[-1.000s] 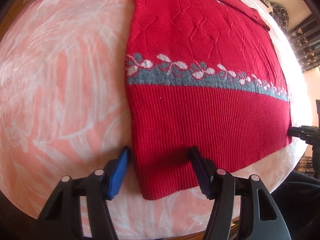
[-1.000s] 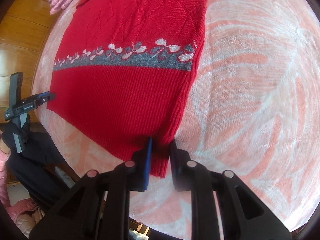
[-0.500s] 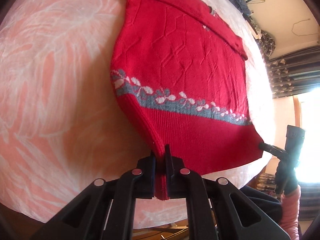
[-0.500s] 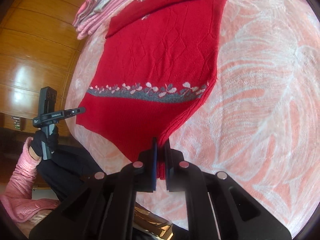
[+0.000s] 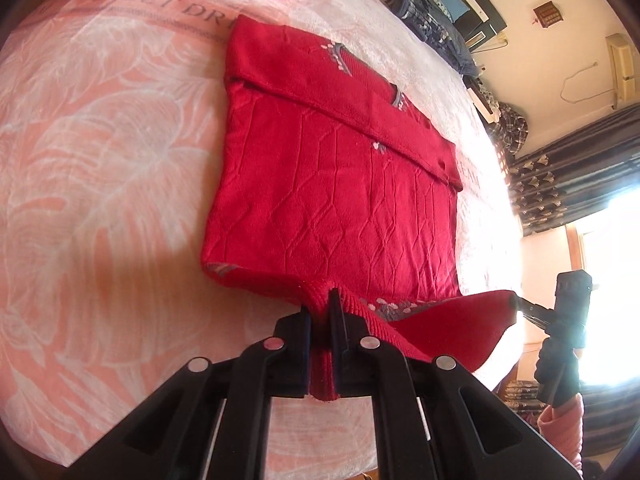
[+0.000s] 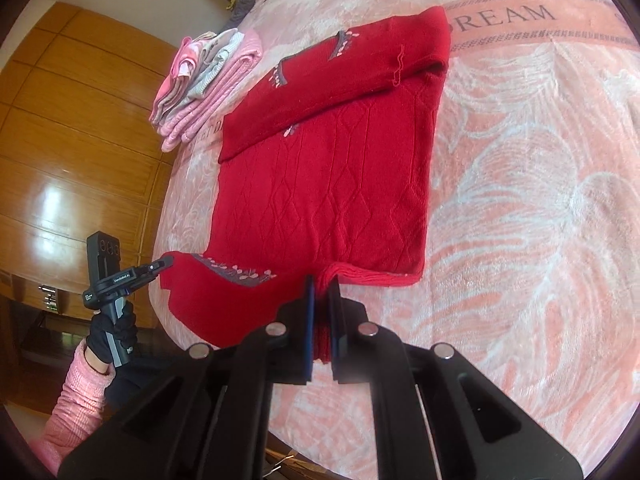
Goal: Fold small clothes
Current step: 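Grasp the hem with the left tool while the right tool lifts it toward the collar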
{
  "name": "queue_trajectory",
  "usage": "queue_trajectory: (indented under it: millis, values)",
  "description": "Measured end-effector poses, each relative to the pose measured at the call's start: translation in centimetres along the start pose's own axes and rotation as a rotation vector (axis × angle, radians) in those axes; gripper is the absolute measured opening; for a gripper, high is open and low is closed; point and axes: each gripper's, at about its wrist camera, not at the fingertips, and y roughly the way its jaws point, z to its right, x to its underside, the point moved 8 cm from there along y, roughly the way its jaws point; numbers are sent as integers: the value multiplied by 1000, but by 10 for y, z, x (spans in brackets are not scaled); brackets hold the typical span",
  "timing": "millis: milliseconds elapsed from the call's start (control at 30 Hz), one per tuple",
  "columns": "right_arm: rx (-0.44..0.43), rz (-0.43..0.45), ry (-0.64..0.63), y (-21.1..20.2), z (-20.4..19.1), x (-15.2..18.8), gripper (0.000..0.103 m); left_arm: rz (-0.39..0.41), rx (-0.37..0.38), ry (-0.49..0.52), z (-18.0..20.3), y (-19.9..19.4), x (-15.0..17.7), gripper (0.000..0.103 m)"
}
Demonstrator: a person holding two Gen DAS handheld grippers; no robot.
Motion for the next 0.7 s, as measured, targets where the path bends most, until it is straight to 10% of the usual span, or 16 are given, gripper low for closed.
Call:
queue_trajectory:
  millis: [700]
  values:
    - [133,46,86,69,30,-143,6,106,-36,-45,-24,57,-135,11]
